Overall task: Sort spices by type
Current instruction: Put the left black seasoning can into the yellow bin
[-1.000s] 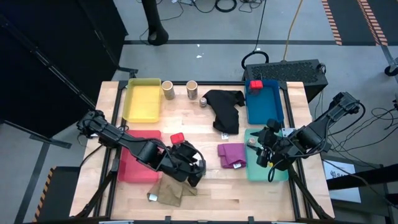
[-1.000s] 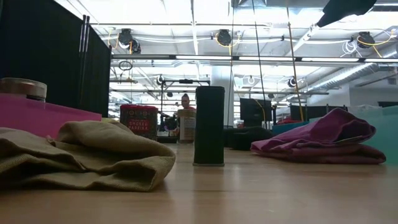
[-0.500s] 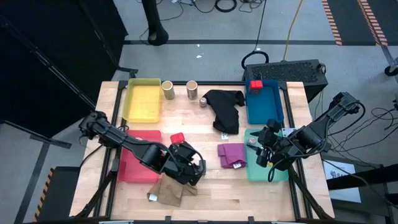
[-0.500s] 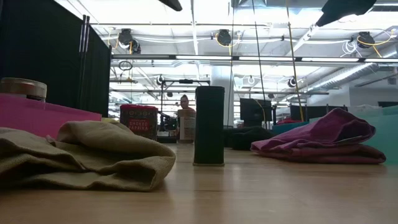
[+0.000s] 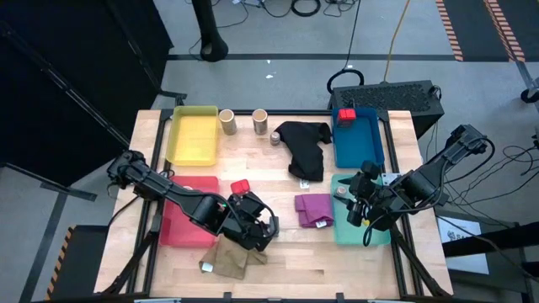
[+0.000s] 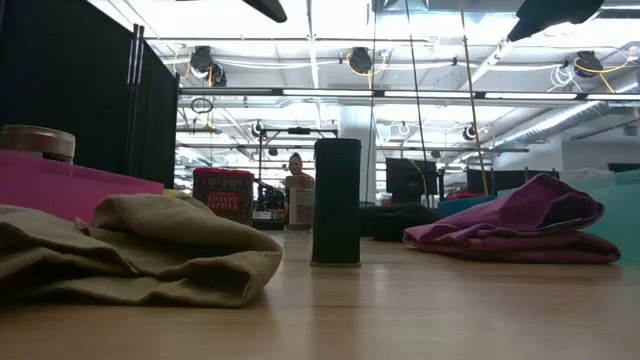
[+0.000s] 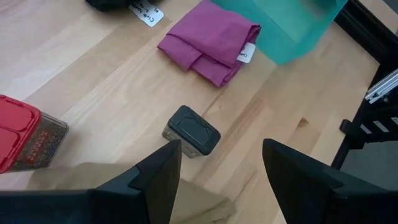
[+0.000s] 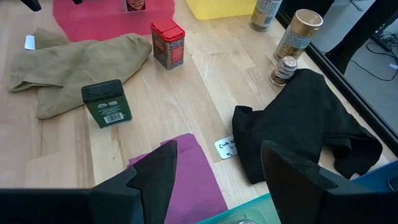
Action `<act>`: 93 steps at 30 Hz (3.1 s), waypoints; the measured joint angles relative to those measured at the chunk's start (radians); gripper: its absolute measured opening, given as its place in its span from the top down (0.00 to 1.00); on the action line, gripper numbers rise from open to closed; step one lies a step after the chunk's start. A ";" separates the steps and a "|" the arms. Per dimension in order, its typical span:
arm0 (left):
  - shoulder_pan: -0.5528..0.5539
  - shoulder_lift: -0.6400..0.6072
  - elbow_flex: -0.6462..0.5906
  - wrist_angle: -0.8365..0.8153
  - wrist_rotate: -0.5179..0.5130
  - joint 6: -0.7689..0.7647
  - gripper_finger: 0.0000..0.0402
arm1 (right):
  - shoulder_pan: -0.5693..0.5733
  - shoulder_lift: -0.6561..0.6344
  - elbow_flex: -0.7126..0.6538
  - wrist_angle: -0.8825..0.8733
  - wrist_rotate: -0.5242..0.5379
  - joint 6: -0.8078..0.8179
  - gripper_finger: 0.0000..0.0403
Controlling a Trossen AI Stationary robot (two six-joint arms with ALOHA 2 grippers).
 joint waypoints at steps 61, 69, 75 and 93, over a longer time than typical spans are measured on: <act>-0.472 -0.459 -0.433 -0.688 0.449 -1.095 0.43 | -0.002 0.001 0.000 0.018 0.045 0.000 0.47; -0.480 -0.510 -0.551 -0.674 0.526 -1.179 0.43 | -0.003 0.001 0.000 0.018 0.048 -0.004 0.47; -0.480 -0.511 -0.627 -0.650 0.568 -1.190 0.43 | -0.003 0.001 0.000 0.020 0.049 -0.011 0.47; -0.480 -0.524 -0.714 -0.552 0.565 -1.178 0.43 | -0.003 0.001 0.000 0.023 0.048 -0.020 0.47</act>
